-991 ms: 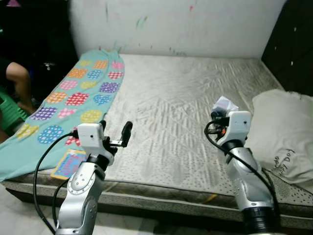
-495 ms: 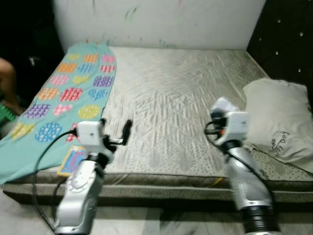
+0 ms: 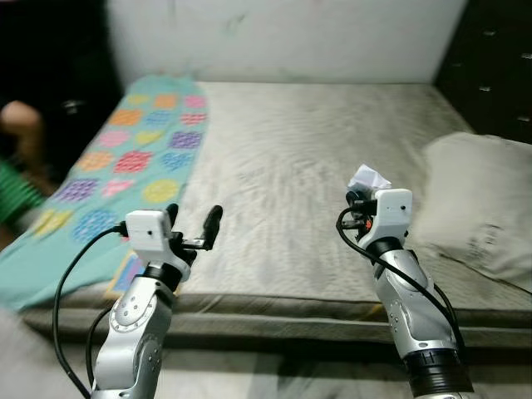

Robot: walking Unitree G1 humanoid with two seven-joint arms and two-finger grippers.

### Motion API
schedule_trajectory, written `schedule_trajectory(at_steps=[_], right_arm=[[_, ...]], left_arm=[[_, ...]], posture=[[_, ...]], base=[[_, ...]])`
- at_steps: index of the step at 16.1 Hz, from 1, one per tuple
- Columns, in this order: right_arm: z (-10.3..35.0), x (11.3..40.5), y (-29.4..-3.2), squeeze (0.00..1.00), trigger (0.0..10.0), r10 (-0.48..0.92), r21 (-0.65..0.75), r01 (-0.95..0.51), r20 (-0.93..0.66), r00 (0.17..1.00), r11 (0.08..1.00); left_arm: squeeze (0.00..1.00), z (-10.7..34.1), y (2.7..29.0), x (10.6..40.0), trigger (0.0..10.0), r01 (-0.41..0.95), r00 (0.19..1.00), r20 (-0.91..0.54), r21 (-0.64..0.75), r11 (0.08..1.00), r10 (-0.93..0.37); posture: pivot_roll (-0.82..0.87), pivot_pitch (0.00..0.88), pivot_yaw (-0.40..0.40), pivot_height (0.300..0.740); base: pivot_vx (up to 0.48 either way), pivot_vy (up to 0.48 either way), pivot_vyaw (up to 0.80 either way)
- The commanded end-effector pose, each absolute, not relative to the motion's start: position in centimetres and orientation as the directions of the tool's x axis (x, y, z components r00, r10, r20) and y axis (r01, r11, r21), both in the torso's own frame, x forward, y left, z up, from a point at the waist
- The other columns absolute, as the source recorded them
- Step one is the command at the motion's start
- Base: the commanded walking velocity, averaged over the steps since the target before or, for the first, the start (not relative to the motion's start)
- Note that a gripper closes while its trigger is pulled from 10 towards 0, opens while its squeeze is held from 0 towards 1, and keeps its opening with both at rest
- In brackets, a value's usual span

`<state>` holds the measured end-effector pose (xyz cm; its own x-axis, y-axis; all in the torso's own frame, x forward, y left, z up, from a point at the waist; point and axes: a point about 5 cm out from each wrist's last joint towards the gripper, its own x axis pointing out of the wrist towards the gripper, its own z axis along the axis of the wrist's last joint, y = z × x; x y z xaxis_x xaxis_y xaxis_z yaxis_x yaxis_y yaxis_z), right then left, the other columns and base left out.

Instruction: Clean up the room

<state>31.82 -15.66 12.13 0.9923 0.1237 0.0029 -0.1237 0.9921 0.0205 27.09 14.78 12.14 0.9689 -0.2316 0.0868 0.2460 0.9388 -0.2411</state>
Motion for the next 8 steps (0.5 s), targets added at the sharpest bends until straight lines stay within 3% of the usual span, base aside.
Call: schedule_trajectory(at_steps=[1,4,8], right_arm=[[12.54,31.92,-15.93,0.00,10.0,0.115,0.017,-0.116,0.021,0.993,0.993],[12.54,31.93,-15.97,0.00,10.0,0.114,0.016,-0.115,0.021,0.993,0.993],[12.49,31.92,-16.09,0.00,10.0,0.112,0.014,-0.112,0.021,0.994,0.994]], left_arm=[[0.00,12.62,14.44,27.13,10.0,0.273,0.961,0.107,-0.236,0.933,-0.254],[0.00,12.64,14.42,27.15,10.0,0.274,0.961,0.108,-0.234,0.933,-0.255],[0.00,12.37,14.58,27.31,10.0,0.234,0.972,0.083,-0.239,0.942,-0.221]], posture=[[-0.06,0.027,0.017,0.740],[-0.06,0.026,0.017,0.740],[-0.06,0.025,0.018,0.740]], base=[[0.307,0.000,-0.70],[0.315,0.000,-0.17],[0.000,0.000,0.00]])
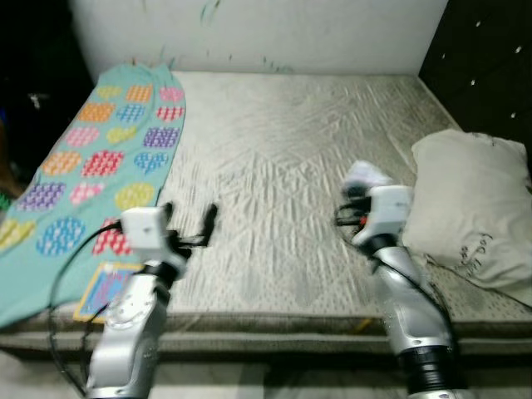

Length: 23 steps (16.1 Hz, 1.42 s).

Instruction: Clean up the room

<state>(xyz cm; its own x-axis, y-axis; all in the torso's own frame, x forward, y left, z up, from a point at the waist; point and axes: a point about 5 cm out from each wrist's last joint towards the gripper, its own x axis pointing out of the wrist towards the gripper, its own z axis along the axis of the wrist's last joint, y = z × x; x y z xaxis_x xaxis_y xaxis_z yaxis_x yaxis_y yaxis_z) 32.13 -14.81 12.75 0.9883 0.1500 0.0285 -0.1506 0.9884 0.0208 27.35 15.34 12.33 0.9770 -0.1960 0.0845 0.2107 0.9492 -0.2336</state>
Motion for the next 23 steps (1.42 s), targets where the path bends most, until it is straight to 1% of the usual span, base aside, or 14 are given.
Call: schedule_trajectory(at_steps=[1,4,14,20,23], right_arm=[[12.47,31.91,-16.17,0.00,10.0,0.110,0.014,-0.110,0.020,0.994,0.994],[12.48,31.97,-16.22,0.00,10.0,0.106,0.012,-0.106,0.021,0.994,0.994],[12.38,32.10,-16.24,0.00,10.0,0.114,0.004,-0.114,0.019,0.993,0.994],[12.34,32.20,-16.23,0.00,10.0,0.121,-0.005,-0.121,0.018,0.993,0.993],[12.19,32.14,-16.20,0.00,10.0,0.122,-0.002,-0.122,0.016,0.992,0.993]], left_arm=[[0.00,12.37,14.58,27.33,10.0,0.234,0.972,0.082,-0.240,0.942,-0.221],[0.00,12.40,14.55,27.39,10.0,0.240,0.971,0.085,-0.243,0.940,-0.225],[0.00,12.39,14.35,27.46,10.0,0.243,0.970,0.086,-0.239,0.940,-0.229],[0.00,12.76,14.22,27.21,10.0,0.283,0.958,0.126,-0.265,0.922,-0.258],[0.00,12.77,14.08,27.13,10.0,0.295,0.954,0.130,-0.264,0.918,-0.269]], posture=[[-0.06,0.024,0.017,0.740],[-0.06,0.024,0.018,0.740],[-0.06,0.013,0.016,0.740],[-0.06,0.010,0.014,0.740],[-0.06,0.016,0.014,0.740]], base=[[0.000,0.000,0.00],[0.000,0.000,0.00],[0.000,0.475,0.00],[0.000,0.000,0.00],[0.311,0.000,0.00]])
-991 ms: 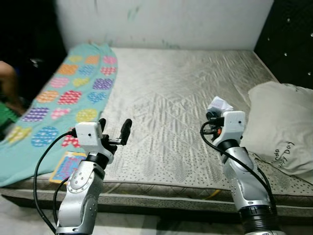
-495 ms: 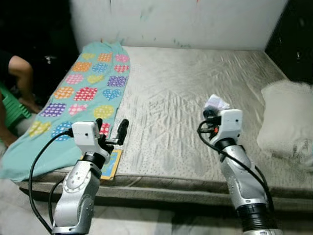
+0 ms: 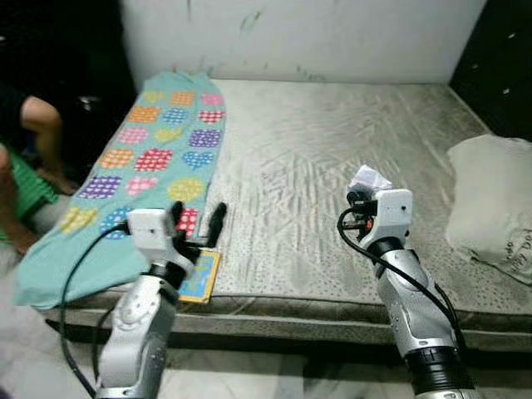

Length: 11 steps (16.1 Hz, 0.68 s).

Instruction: Clean up the room

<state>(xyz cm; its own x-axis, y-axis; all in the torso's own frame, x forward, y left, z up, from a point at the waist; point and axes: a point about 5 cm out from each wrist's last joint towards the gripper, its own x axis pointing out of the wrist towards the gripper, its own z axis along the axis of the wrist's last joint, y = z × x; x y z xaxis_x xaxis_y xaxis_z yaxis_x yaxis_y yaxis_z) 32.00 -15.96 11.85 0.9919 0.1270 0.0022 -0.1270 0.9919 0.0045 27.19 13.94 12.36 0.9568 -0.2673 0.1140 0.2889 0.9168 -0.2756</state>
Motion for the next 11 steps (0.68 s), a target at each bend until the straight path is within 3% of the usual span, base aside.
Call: schedule_trajectory(at_steps=[1,6,11], right_arm=[[12.17,32.11,-16.20,0.00,10.0,0.123,-0.001,-0.123,0.014,0.992,0.992],[12.13,32.10,-16.16,0.00,10.0,0.119,0.000,-0.119,0.015,0.993,0.993],[12.07,32.05,-16.34,0.00,10.0,0.112,-0.001,-0.112,0.015,0.994,0.994]], left_arm=[[0.00,12.80,14.08,27.15,10.0,0.297,0.954,0.130,-0.264,0.918,-0.271],[0.00,12.80,14.16,27.15,10.0,0.296,0.954,0.128,-0.259,0.919,-0.271],[0.00,12.85,14.00,27.11,10.0,0.300,0.953,0.127,-0.247,0.921,-0.276]], posture=[[-0.06,0.016,0.014,0.740],[-0.06,0.020,0.015,0.740],[-0.06,0.020,0.019,0.740]], base=[[0.319,0.000,-0.55],[0.318,0.000,-0.52],[0.273,0.000,0.00]])
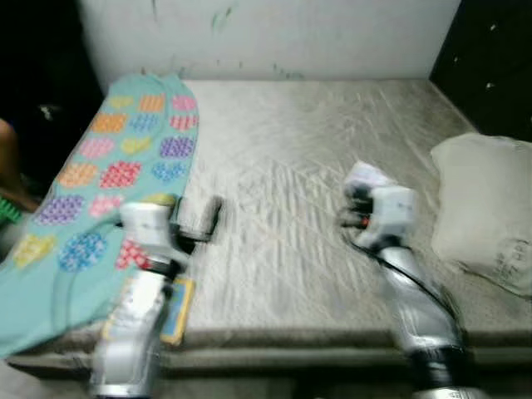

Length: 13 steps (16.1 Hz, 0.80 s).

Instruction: Clean up the room

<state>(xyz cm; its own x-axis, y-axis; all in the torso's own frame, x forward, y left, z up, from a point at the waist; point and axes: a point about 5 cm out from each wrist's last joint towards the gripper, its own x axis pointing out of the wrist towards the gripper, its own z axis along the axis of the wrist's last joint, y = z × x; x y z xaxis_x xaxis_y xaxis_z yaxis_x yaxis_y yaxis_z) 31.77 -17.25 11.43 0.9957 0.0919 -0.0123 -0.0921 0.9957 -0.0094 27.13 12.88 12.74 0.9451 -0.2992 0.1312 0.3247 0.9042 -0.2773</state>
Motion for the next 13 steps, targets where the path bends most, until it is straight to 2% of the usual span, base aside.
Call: schedule_trajectory(at_steps=[1,6,8,9,13], right_arm=[[12.08,32.06,-16.43,0.00,10.0,0.109,-0.001,-0.109,0.016,0.994,0.994],[12.10,32.01,-16.65,0.00,10.0,0.104,-0.004,-0.104,0.016,0.994,0.995],[12.03,31.97,-16.52,0.00,10.0,0.108,-0.003,-0.108,0.014,0.994,0.994],[12.02,31.97,-16.50,0.00,10.0,0.109,-0.003,-0.109,0.014,0.994,0.994],[12.06,32.06,-16.44,0.00,10.0,0.114,-0.008,-0.114,0.015,0.993,0.993]], left_arm=[[0.00,12.82,14.01,27.12,10.0,0.295,0.954,0.124,-0.250,0.922,-0.272],[0.00,12.15,14.64,27.46,10.0,0.200,0.980,0.061,-0.263,0.944,-0.191],[0.00,12.16,14.61,27.46,10.0,0.206,0.979,0.061,-0.265,0.942,-0.197],[0.00,12.18,14.55,27.48,10.0,0.213,0.977,0.064,-0.266,0.940,-0.203],[0.00,12.25,14.46,27.56,10.0,0.217,0.976,0.068,-0.264,0.940,-0.206]], posture=[[-0.06,0.020,0.019,0.740],[-0.06,0.022,0.019,0.740],[-0.06,0.022,0.017,0.740],[-0.06,0.022,0.016,0.740],[-0.06,0.017,0.015,0.740]], base=[[0.000,0.000,0.00],[0.000,0.000,0.00],[0.000,0.000,-0.55],[0.000,0.409,-0.56],[0.000,0.480,0.00]])
